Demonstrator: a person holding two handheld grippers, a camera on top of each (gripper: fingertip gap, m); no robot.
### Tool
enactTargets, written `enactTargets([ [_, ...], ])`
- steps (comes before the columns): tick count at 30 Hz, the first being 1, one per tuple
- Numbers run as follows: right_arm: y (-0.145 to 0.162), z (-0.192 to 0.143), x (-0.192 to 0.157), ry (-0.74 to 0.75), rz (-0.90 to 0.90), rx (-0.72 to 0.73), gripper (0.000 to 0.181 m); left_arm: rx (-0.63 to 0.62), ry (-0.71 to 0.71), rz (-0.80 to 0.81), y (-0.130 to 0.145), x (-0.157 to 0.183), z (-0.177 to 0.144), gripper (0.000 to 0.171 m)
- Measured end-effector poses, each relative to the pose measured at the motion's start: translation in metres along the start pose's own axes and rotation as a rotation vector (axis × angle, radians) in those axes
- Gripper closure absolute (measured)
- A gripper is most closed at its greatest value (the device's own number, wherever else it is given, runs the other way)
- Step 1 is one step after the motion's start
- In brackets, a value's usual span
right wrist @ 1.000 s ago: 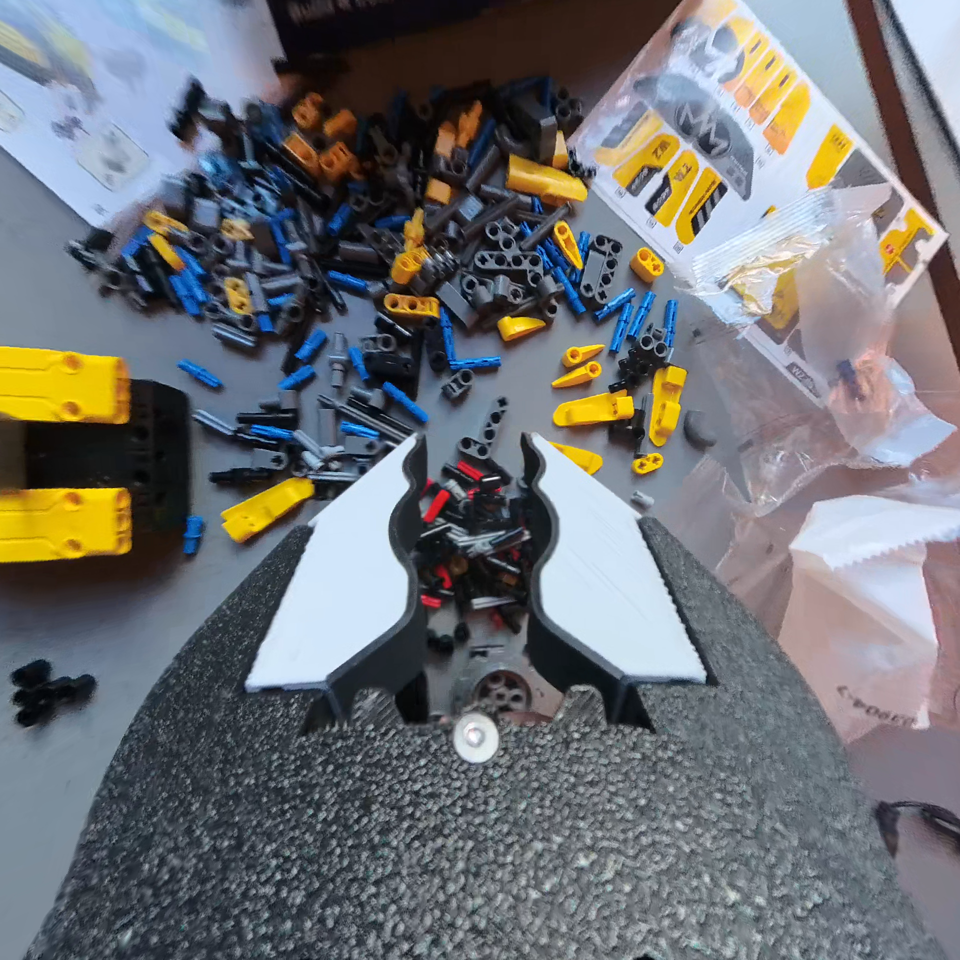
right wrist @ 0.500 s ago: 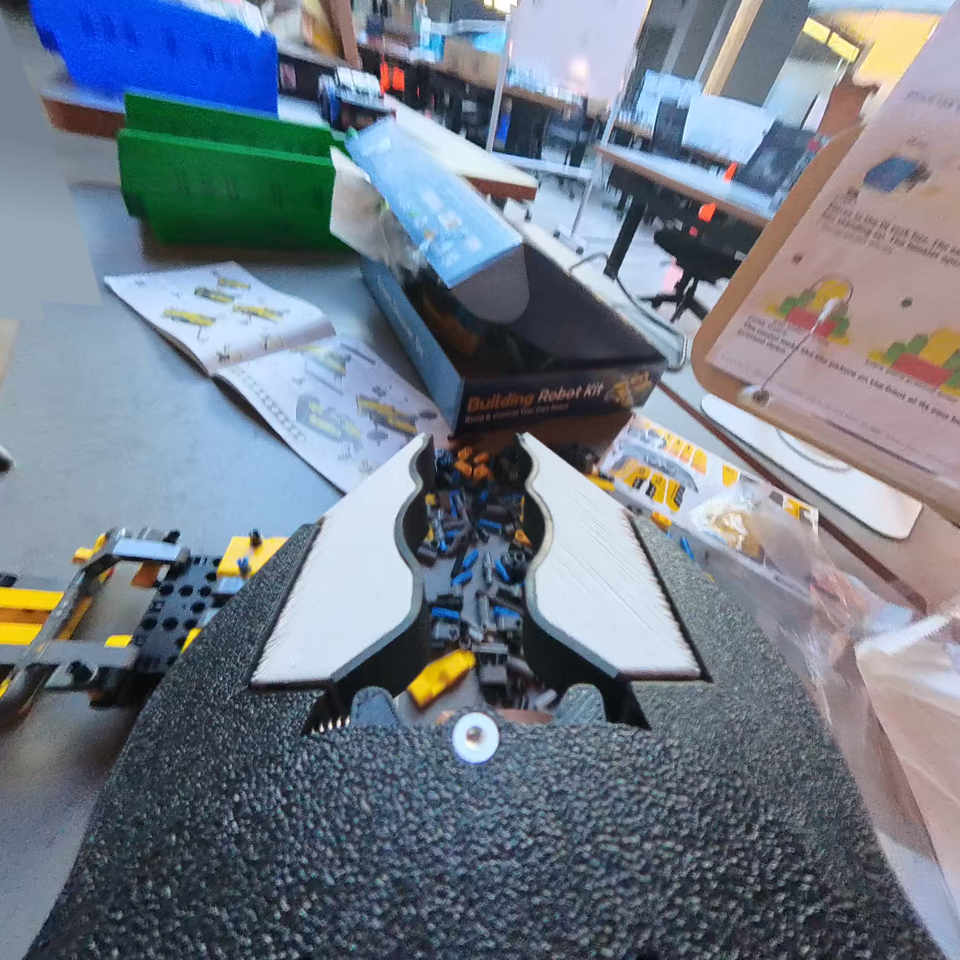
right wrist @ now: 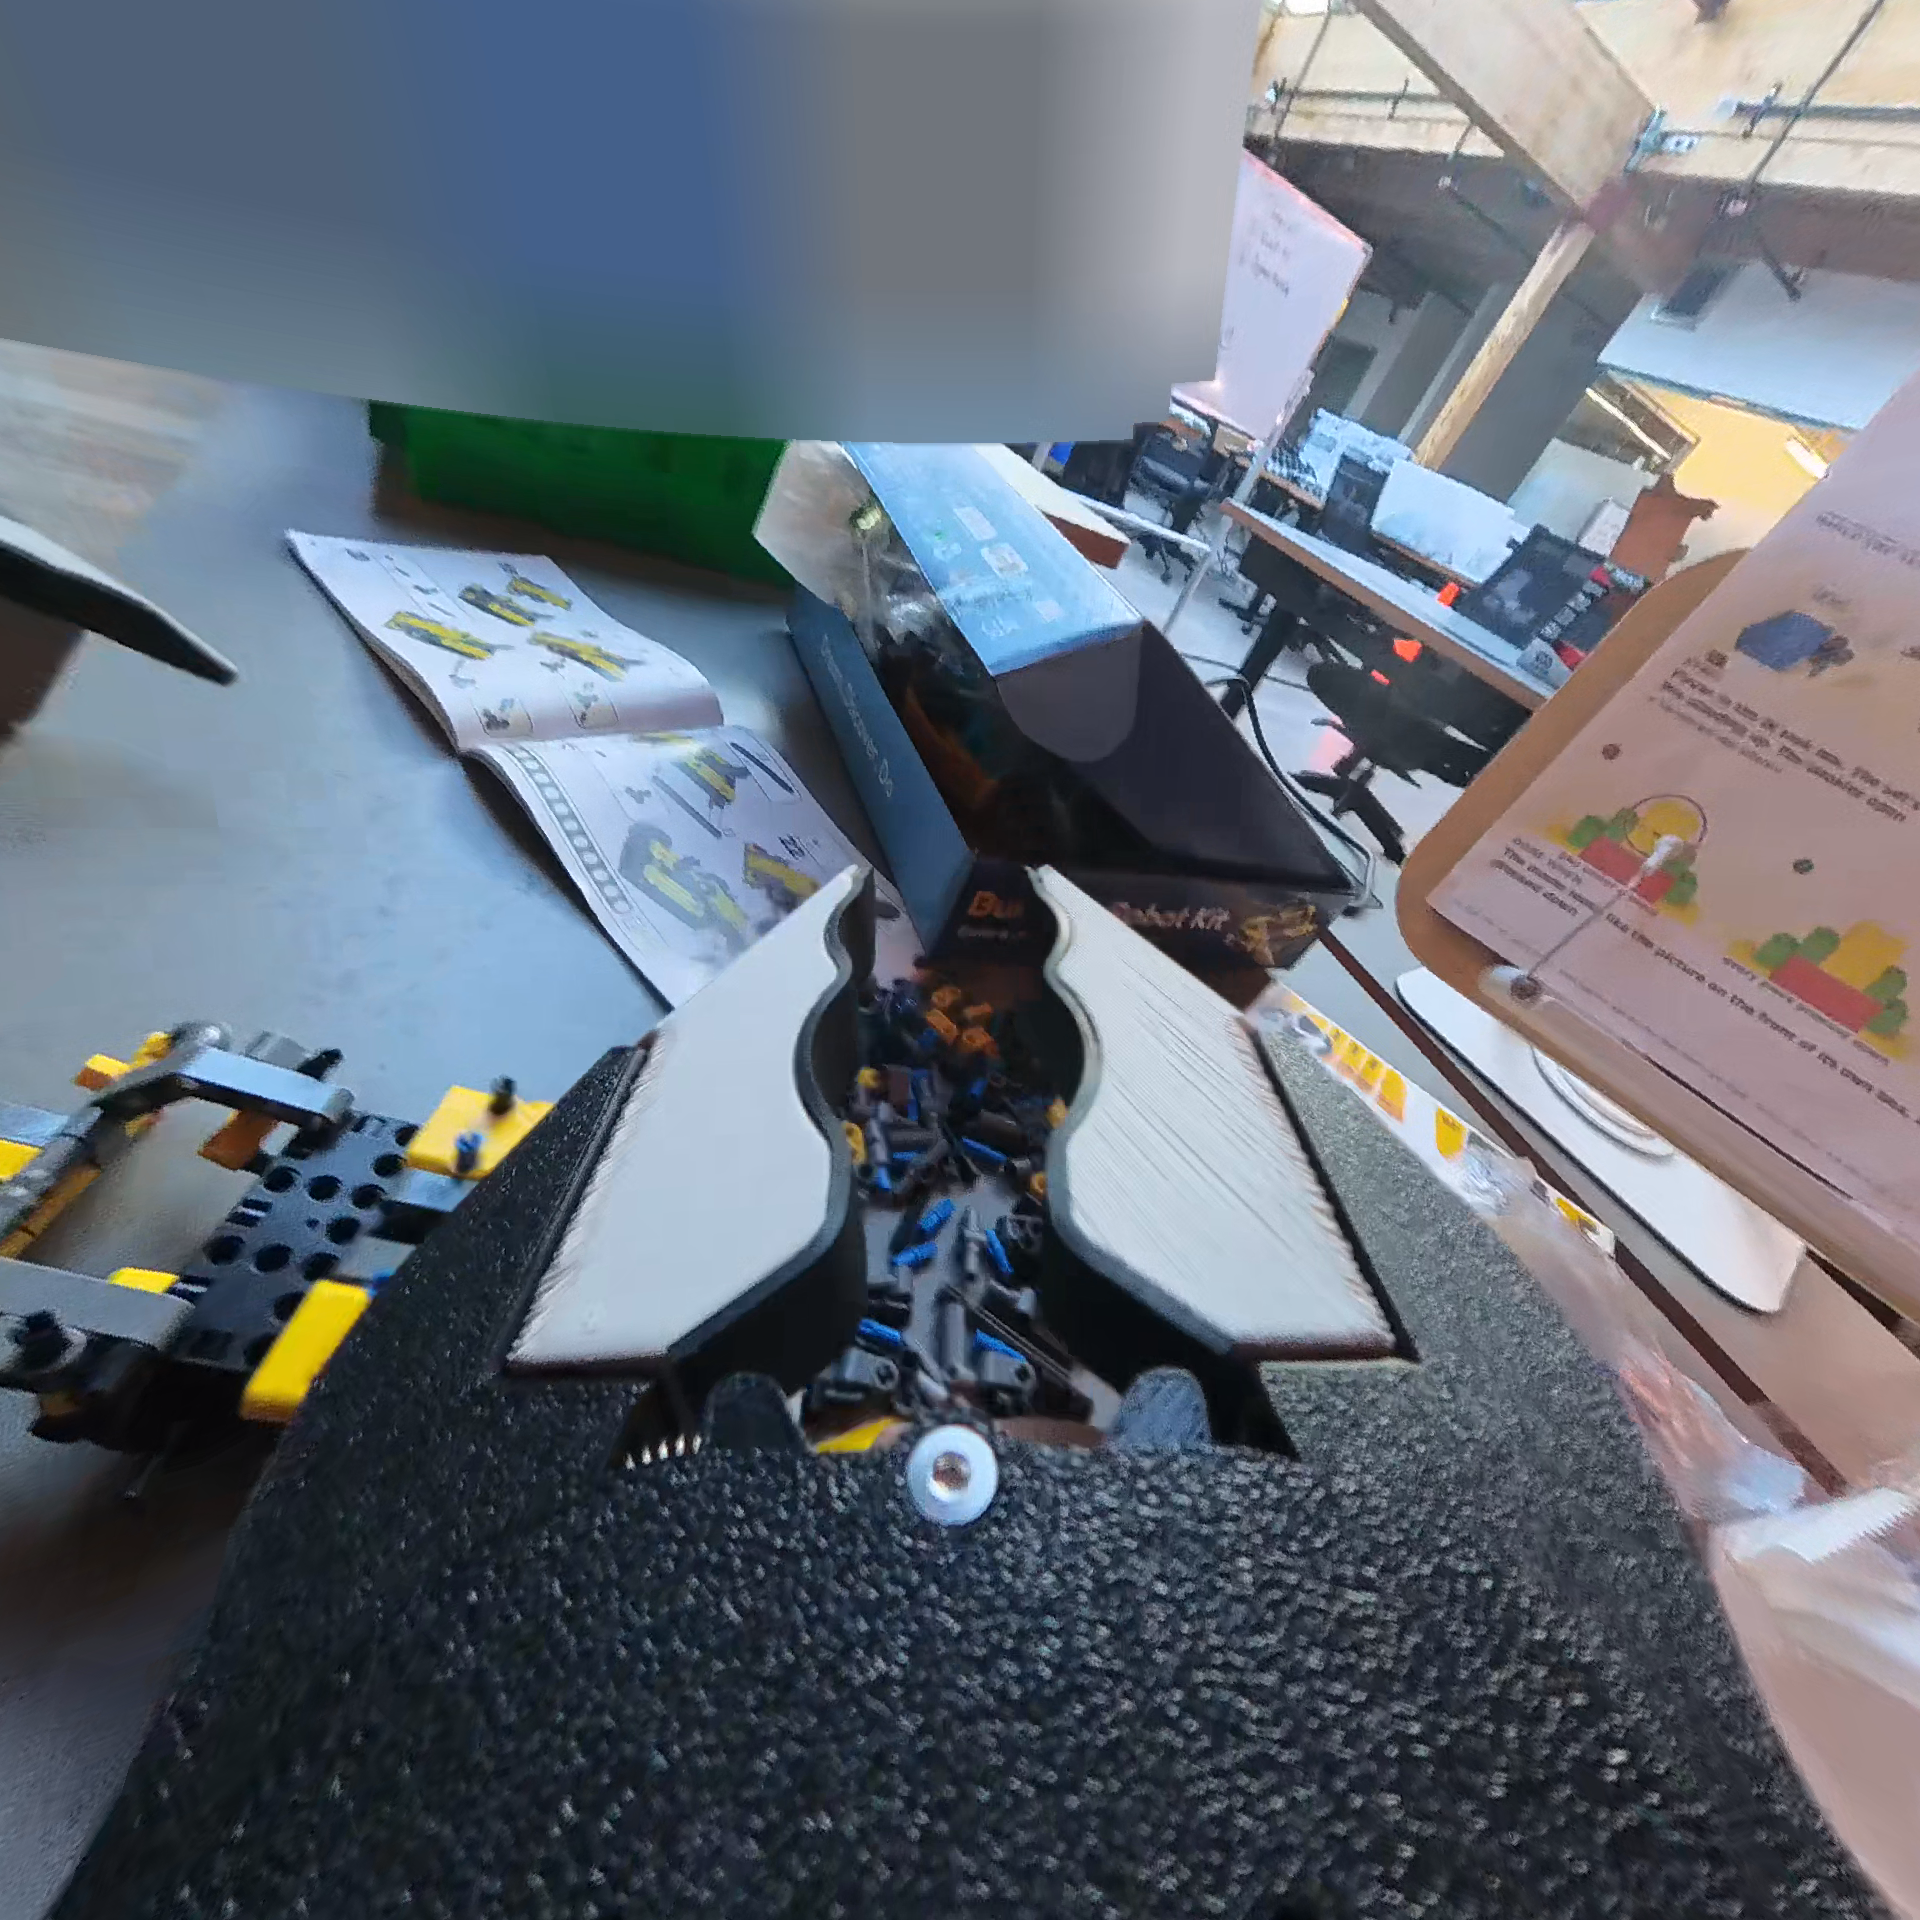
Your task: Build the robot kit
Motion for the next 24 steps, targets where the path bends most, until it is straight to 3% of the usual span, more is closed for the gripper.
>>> enactTargets([
  [4, 0.005, -0.002, 0.003, 0.043, -0.032, -0.055, 0.153, -0.025, 0.134, 0.054, -0.007, 0.015, 0.013, 0.097],
  [9, 0.006, -0.001, -0.001, 0.035, -0.015, -0.052, 0.16, 0.064, 0.169, 0.151, -0.032, 0.017, 0.015, 0.098],
  [13, 0.005, -0.004, -0.006, -0.006, 0.044, -0.005, 0.166, -0.048, 0.205, 0.097, -0.006, 0.01, 0.017, 0.097],
  [16, 0.0, -0.007, -0.006, 0.005, 0.047, 0.025, 0.159, -0.039, 0.168, 0.124, 0.0, 0.0, 0.006, 0.107],
  [17, -0.001, -0.007, -0.007, -0.009, 0.056, 0.038, 0.157, -0.031, 0.137, 0.129, -0.001, -0.003, 0.004, 0.101],
  [24, -0.015, -0.007, -0.027, -0.095, -0.019, 0.137, 0.144, 0.016, -0.012, 0.23, -0.001, -0.013, -0.003, 0.099],
])
Point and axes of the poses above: each gripper's, where its closed fingertips meet, z out along the fingers, y out of its underside, x = y × z across the jaws, the point moved 7 cm from there along -z, back along the fingers, and after that the axes turned 11 degrees about -y, right-handed, at the moved point
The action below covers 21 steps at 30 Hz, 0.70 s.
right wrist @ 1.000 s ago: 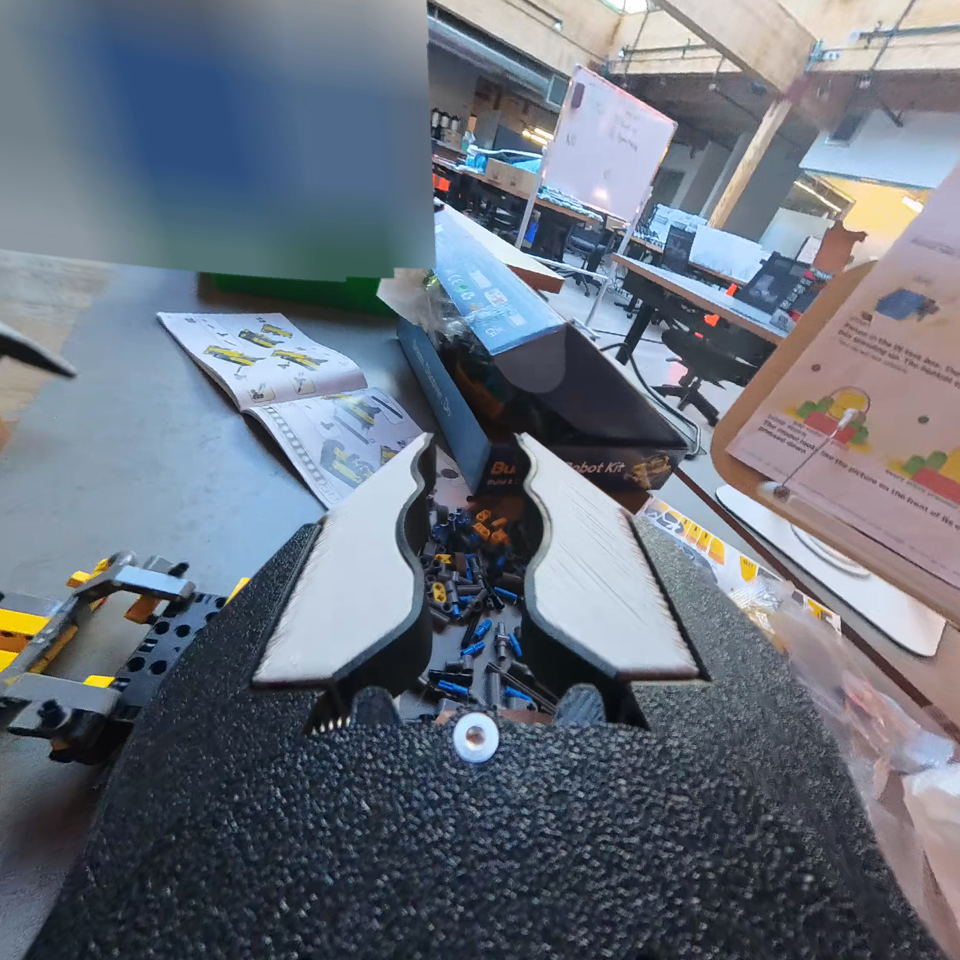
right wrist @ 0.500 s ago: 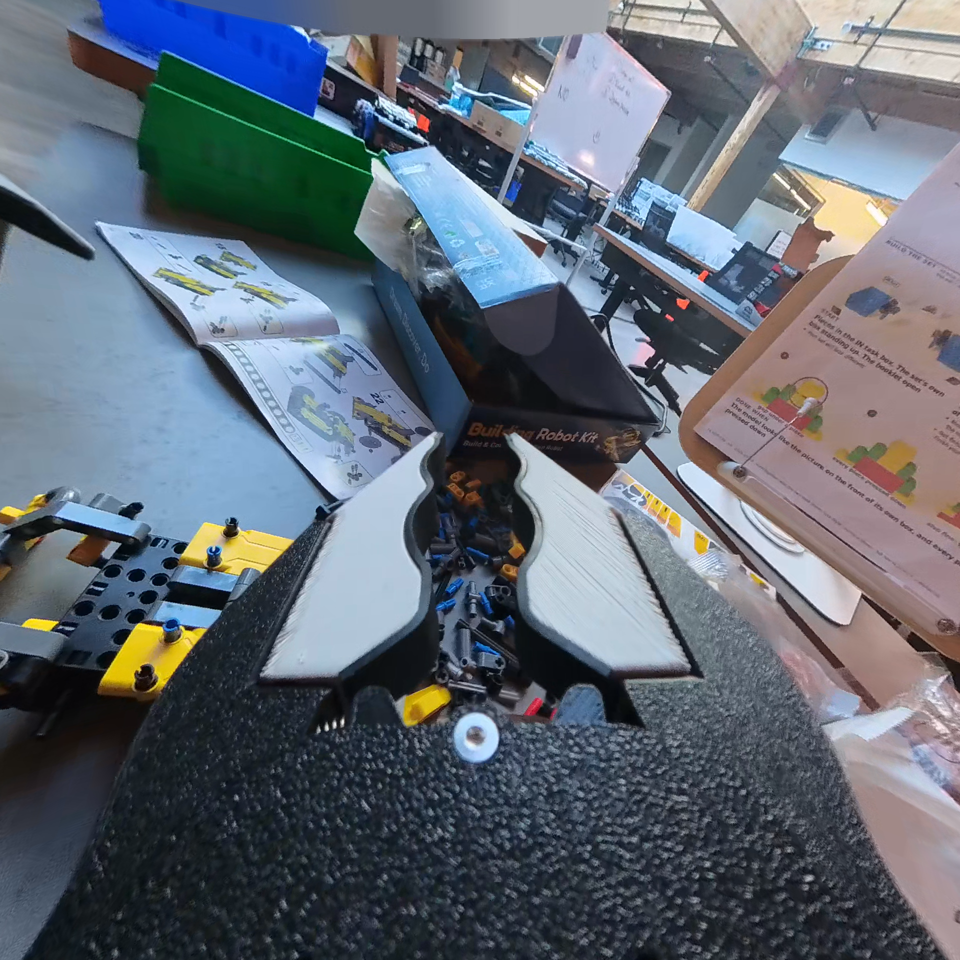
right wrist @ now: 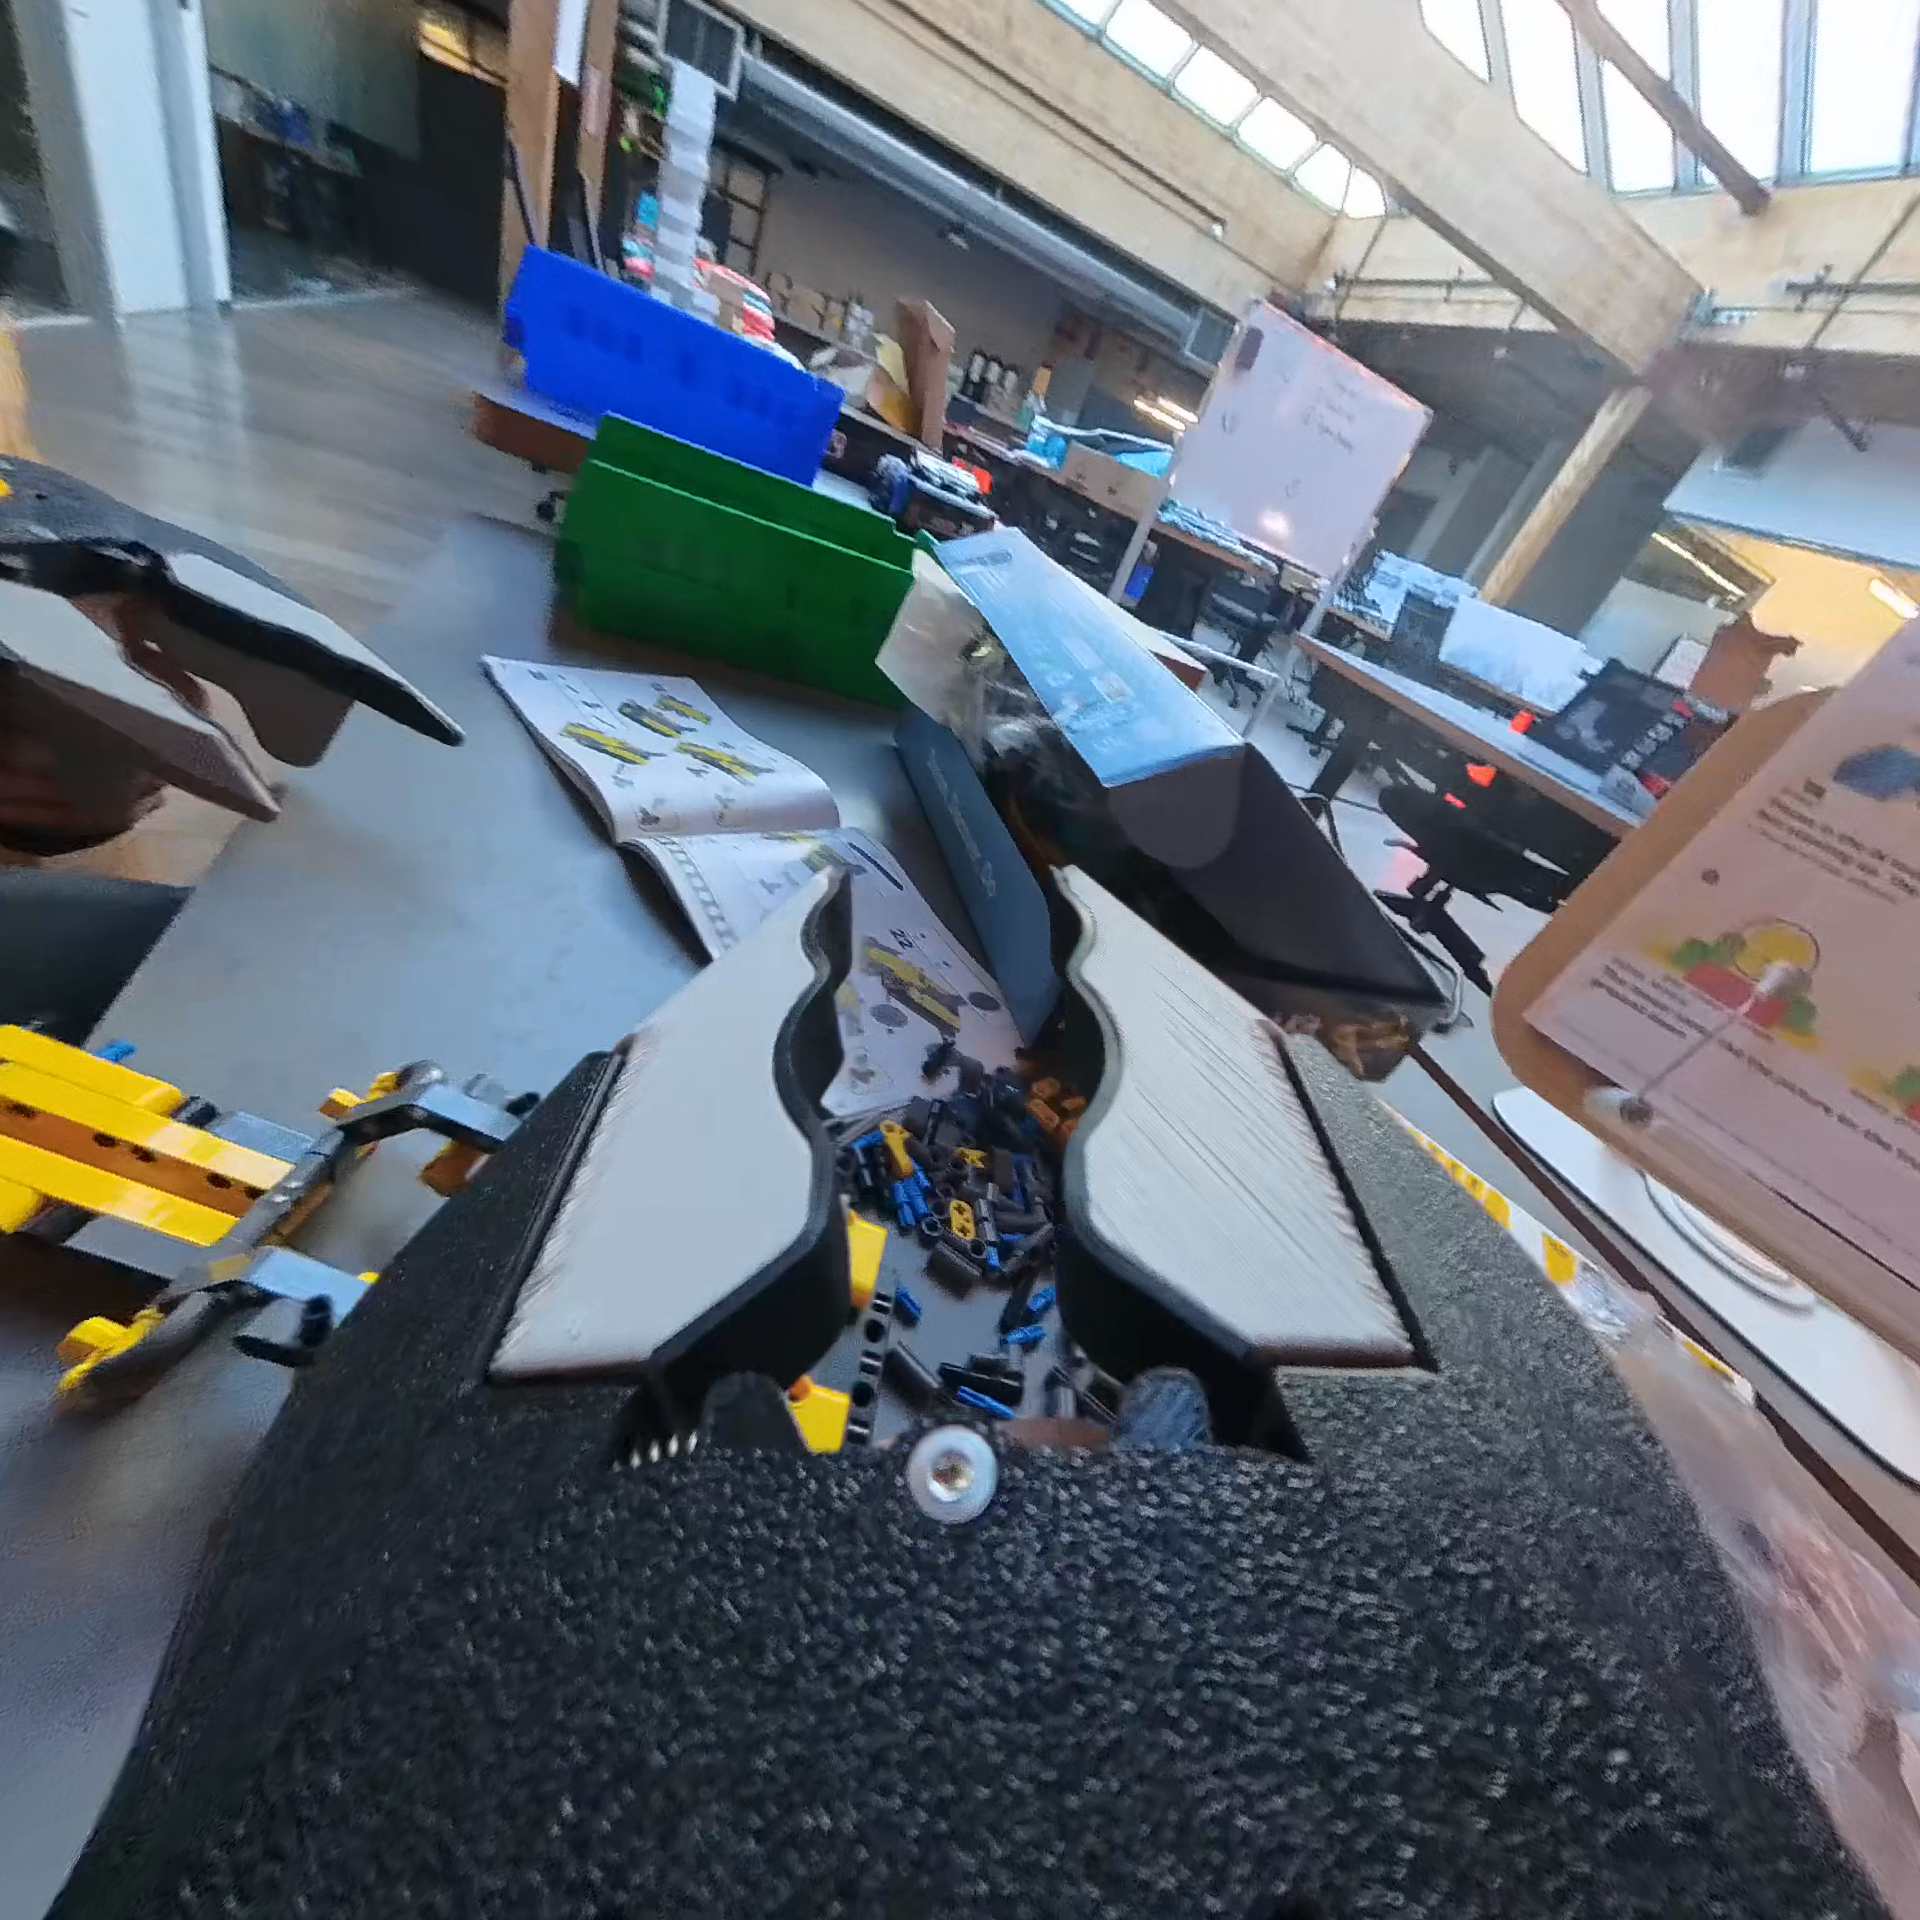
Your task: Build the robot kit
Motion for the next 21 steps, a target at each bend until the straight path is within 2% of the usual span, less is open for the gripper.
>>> enactTargets([
  [7, -0.013, -0.009, -0.013, -0.095, -0.015, 0.091, 0.131, -0.038, -0.098, 0.094, 0.009, 0.011, -0.015, 0.102],
  [10, -0.016, -0.007, -0.022, -0.1, -0.101, 0.106, 0.131, -0.008, -0.122, 0.084, -0.009, 0.016, -0.025, 0.1],
  [12, -0.013, -0.004, -0.026, -0.088, -0.159, 0.087, 0.142, 0.066, -0.131, 0.065, -0.027, 0.022, -0.034, 0.102],
  [14, -0.008, -0.002, -0.03, -0.108, -0.204, 0.056, 0.181, 0.099, -0.122, 0.046, -0.038, 0.028, -0.041, 0.102],
  [16, -0.005, 0.0, -0.028, -0.106, -0.193, 0.046, 0.181, 0.12, -0.096, 0.051, -0.036, 0.034, -0.043, 0.104],
  [18, -0.002, 0.001, -0.023, -0.091, -0.171, 0.047, 0.181, 0.058, -0.061, 0.052, -0.023, 0.038, -0.041, 0.103],
  [19, 0.0, 0.002, -0.02, -0.077, -0.158, 0.045, 0.175, 0.026, -0.032, 0.044, -0.017, 0.041, -0.041, 0.102],
  [20, 0.001, 0.003, -0.016, -0.058, -0.144, 0.039, 0.157, 0.008, -0.003, 0.041, -0.015, 0.044, -0.041, 0.102],
  [21, 0.002, 0.004, -0.013, -0.053, -0.13, 0.032, 0.155, 0.002, 0.014, 0.042, -0.016, 0.045, -0.042, 0.102],
])
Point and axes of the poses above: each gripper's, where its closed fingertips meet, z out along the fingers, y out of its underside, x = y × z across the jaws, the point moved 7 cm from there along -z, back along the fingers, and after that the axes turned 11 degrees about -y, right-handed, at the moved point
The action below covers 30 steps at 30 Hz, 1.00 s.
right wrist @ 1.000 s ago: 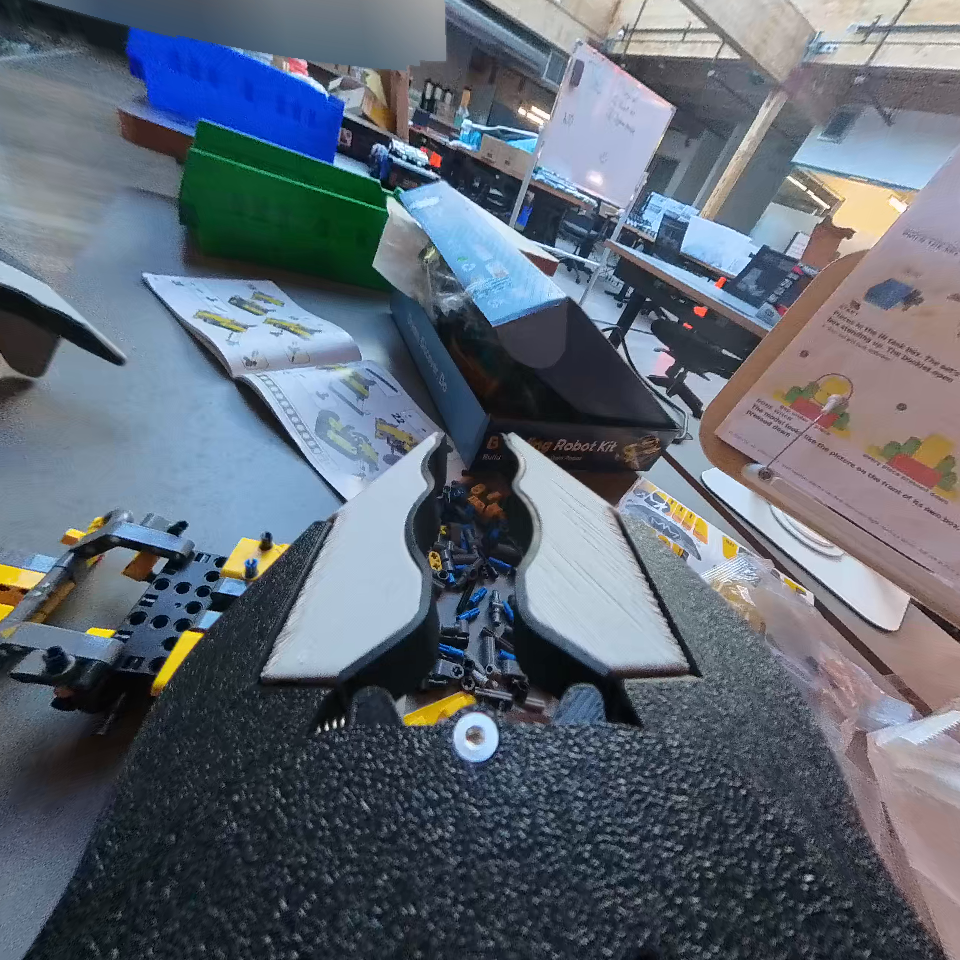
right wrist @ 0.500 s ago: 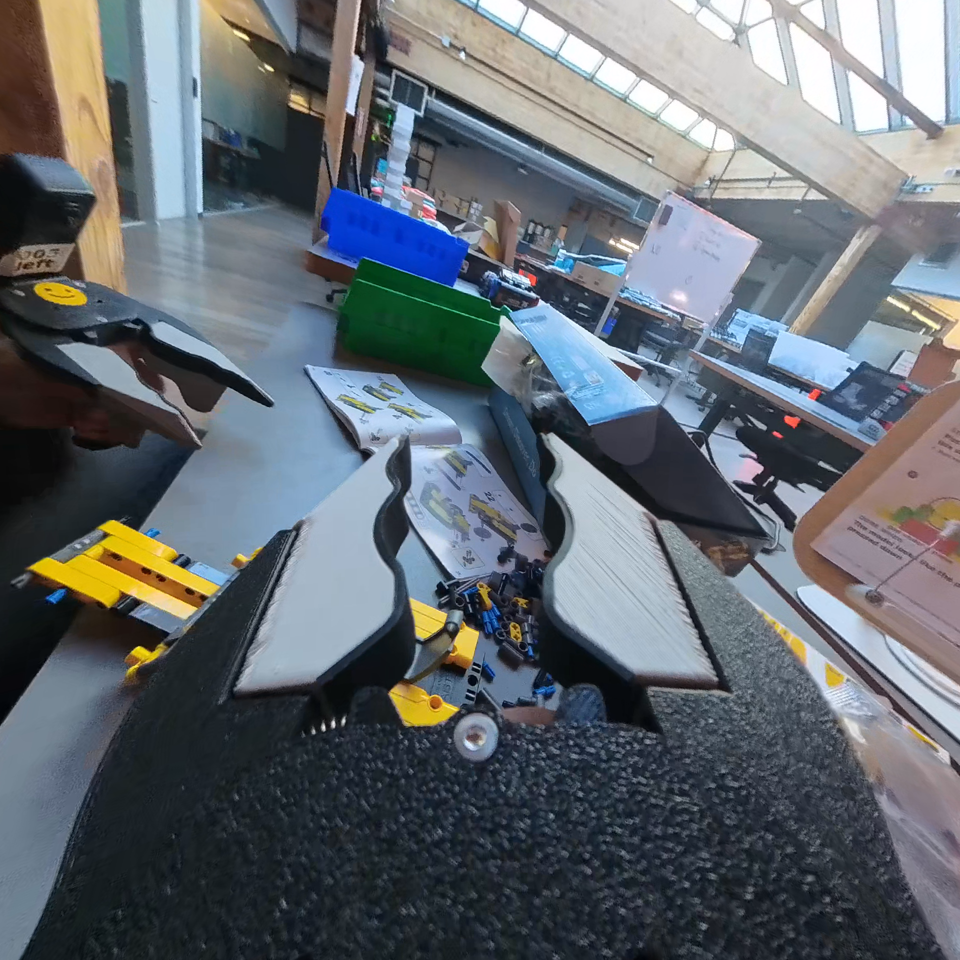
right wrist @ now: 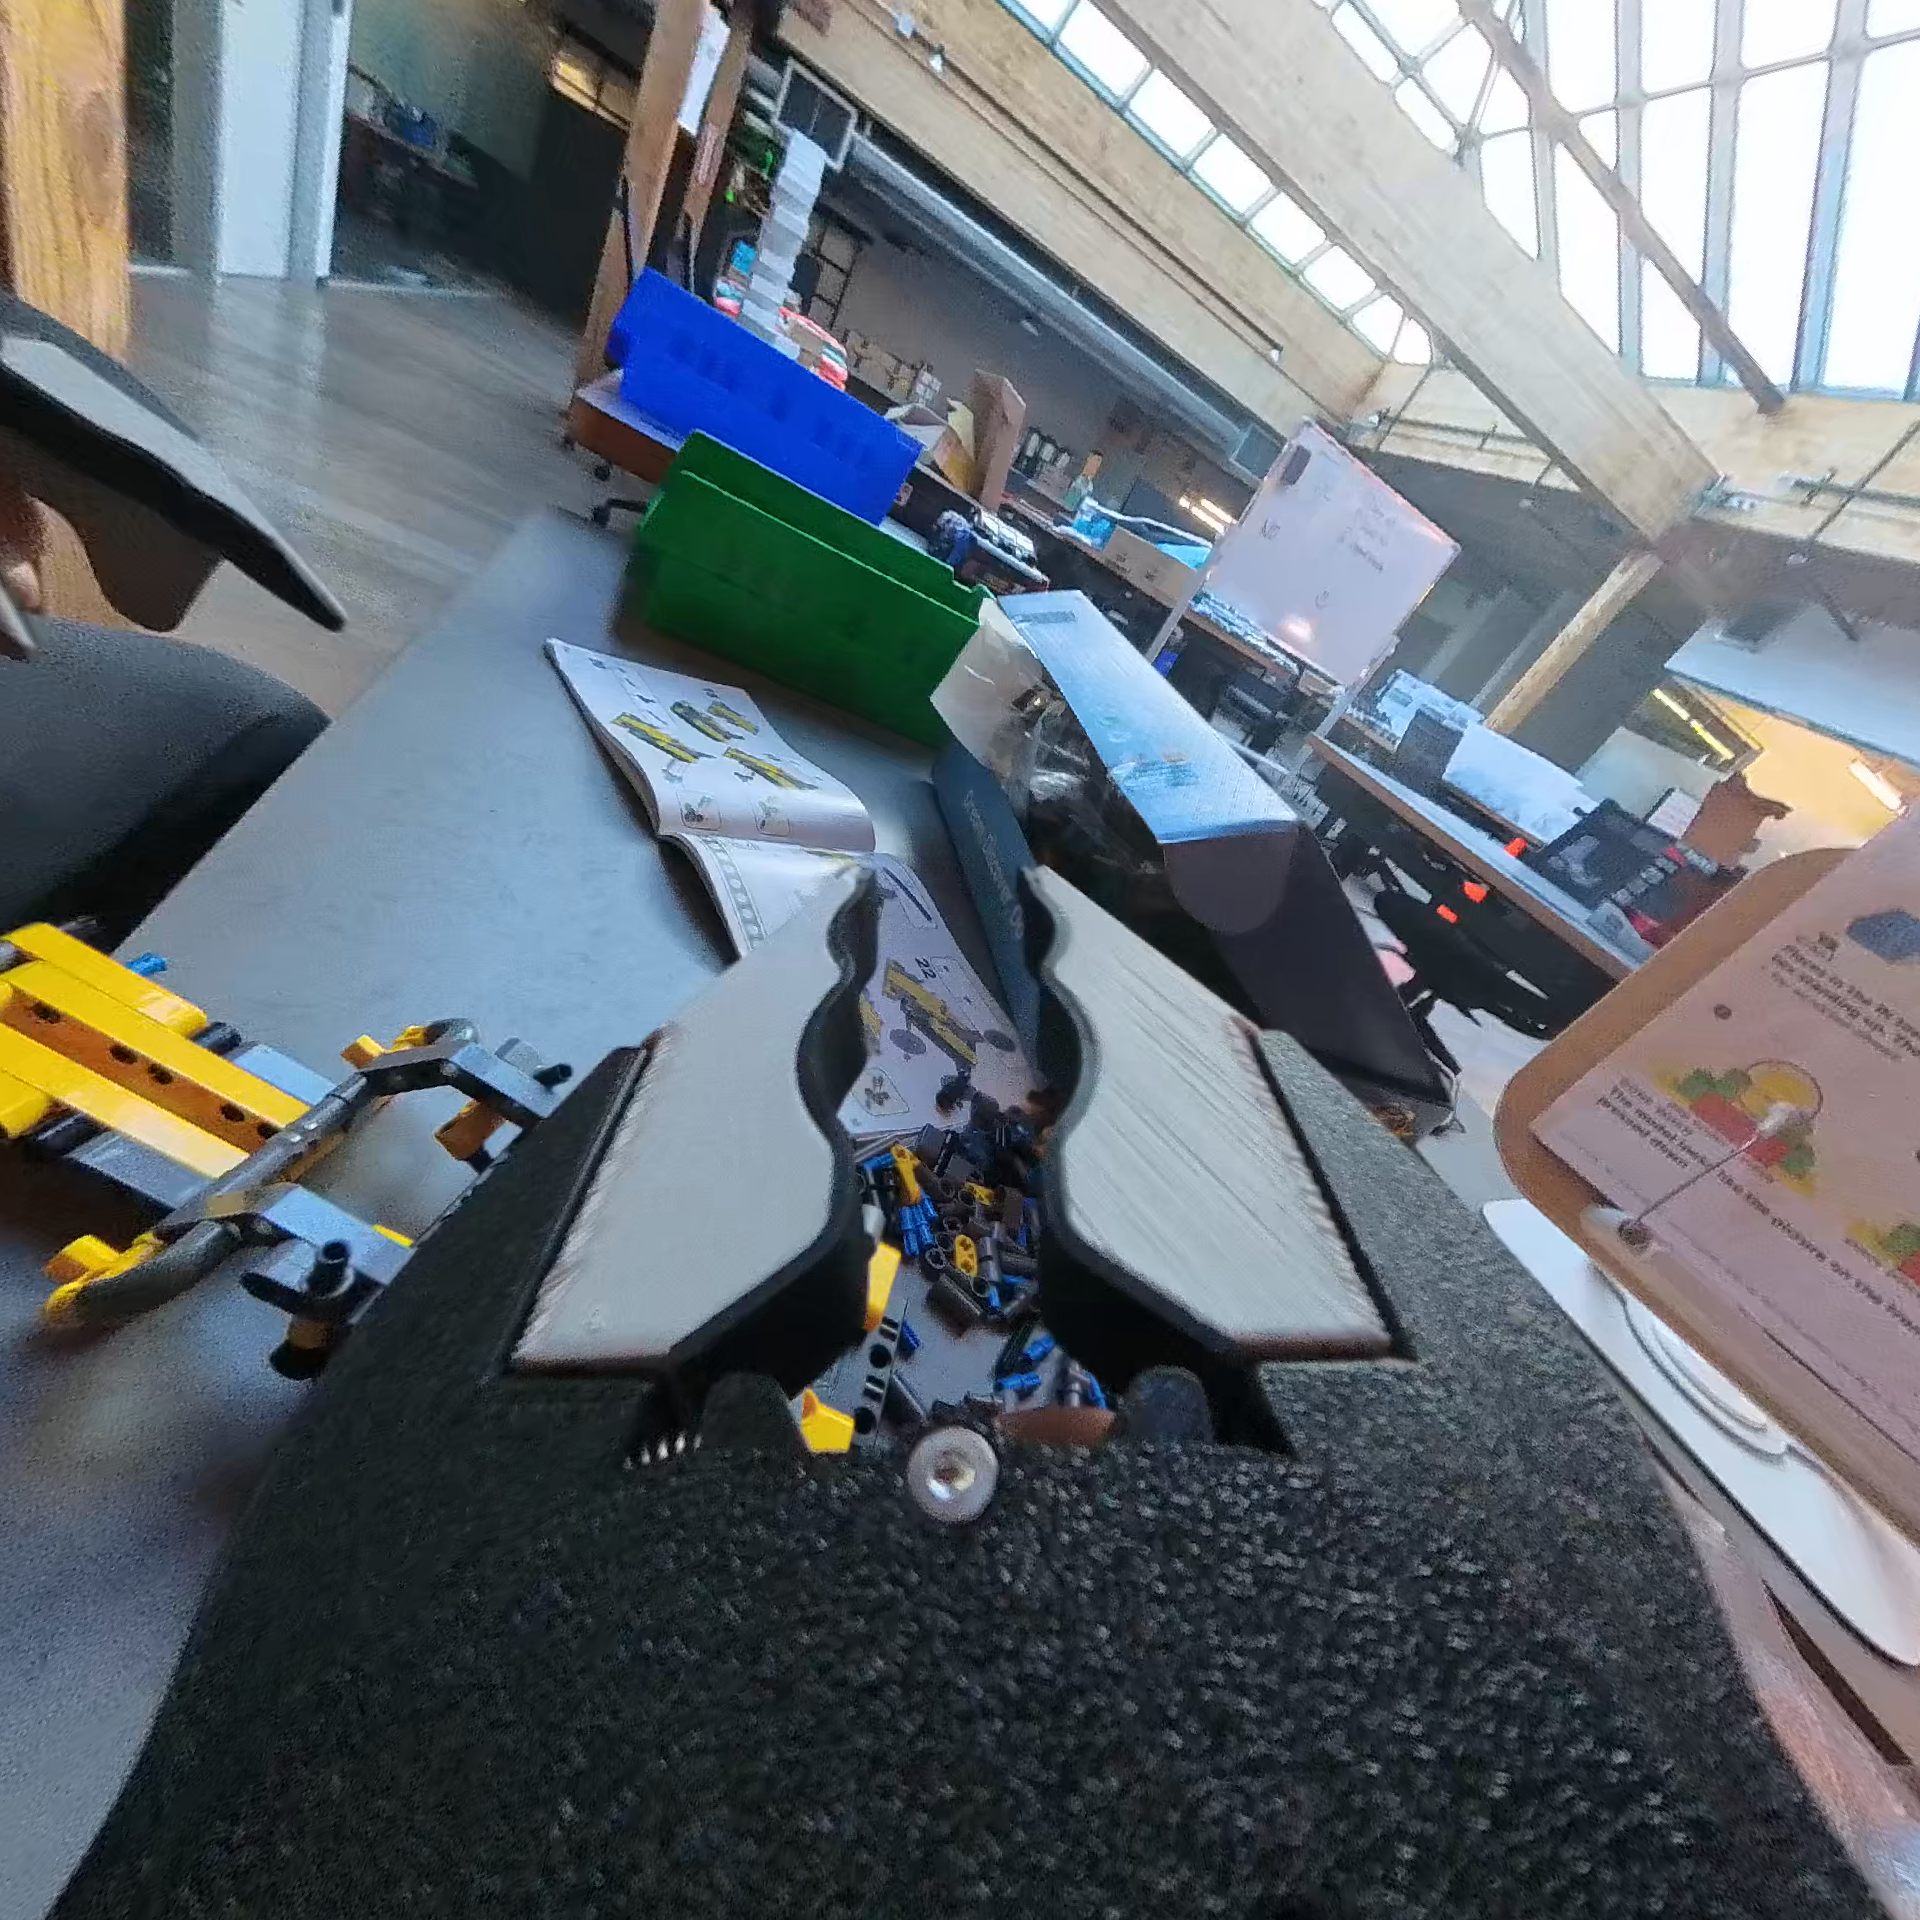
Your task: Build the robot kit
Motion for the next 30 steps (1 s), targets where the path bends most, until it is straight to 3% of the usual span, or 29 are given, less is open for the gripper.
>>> enactTargets([
  [2, 0.002, 0.001, 0.002, -0.028, 0.011, 0.004, 0.181, -0.01, 0.035, -0.025, -0.001, 0.0, 0.001, 0.102],
  [5, 0.008, -0.001, 0.008, 0.003, 0.05, 0.013, 0.181, -0.056, 0.069, -0.131, -0.001, -0.003, 0.007, 0.096],
  [7, 0.016, -0.005, 0.018, 0.064, 0.082, 0.004, 0.165, -0.061, 0.105, -0.183, -0.001, -0.004, 0.01, 0.09],
  [8, 0.021, -0.007, 0.021, 0.076, 0.104, -0.003, 0.166, -0.053, 0.113, -0.184, -0.002, -0.005, 0.012, 0.089],
  [9, 0.024, -0.01, 0.023, 0.071, 0.119, -0.001, 0.179, -0.044, 0.11, -0.172, -0.003, -0.007, 0.015, 0.089],
  [12, 0.025, -0.016, 0.028, 0.084, 0.156, 0.025, 0.181, -0.017, 0.109, -0.133, -0.012, -0.012, 0.028, 0.09],
  [13, 0.026, -0.017, 0.029, 0.091, 0.174, 0.03, 0.178, -0.011, 0.099, -0.135, -0.014, -0.014, 0.033, 0.091],
  [15, 0.032, -0.016, 0.031, 0.1, 0.239, 0.005, 0.151, -0.014, 0.113, -0.171, -0.016, -0.017, 0.045, 0.092],
  [20, 0.051, -0.017, 0.028, 0.076, 0.311, -0.282, 0.145, -0.105, 0.159, -0.285, -0.009, -0.023, 0.075, 0.092],
  [21, 0.05, -0.018, 0.026, 0.035, 0.313, -0.318, 0.155, -0.103, 0.145, -0.293, -0.008, -0.026, 0.079, 0.093],
  [22, 0.048, -0.018, 0.022, -0.025, 0.304, -0.339, 0.181, -0.105, 0.137, -0.299, -0.007, -0.028, 0.083, 0.093],
  [25, 0.043, -0.022, 0.025, -0.004, 0.299, -0.302, 0.181, -0.109, 0.15, -0.31, -0.004, -0.029, 0.093, 0.094],
  [26, 0.041, -0.023, 0.027, 0.003, 0.315, -0.25, 0.168, -0.102, 0.161, -0.3, -0.004, -0.027, 0.093, 0.095],
  [28, 0.04, -0.03, 0.033, 0.035, 0.314, -0.223, 0.181, -0.078, 0.172, -0.257, -0.002, -0.022, 0.092, 0.101],
  [30, 0.042, -0.036, 0.041, 0.097, 0.304, -0.205, 0.181, -0.044, 0.168, -0.219, -0.002, -0.02, 0.089, 0.105],
])
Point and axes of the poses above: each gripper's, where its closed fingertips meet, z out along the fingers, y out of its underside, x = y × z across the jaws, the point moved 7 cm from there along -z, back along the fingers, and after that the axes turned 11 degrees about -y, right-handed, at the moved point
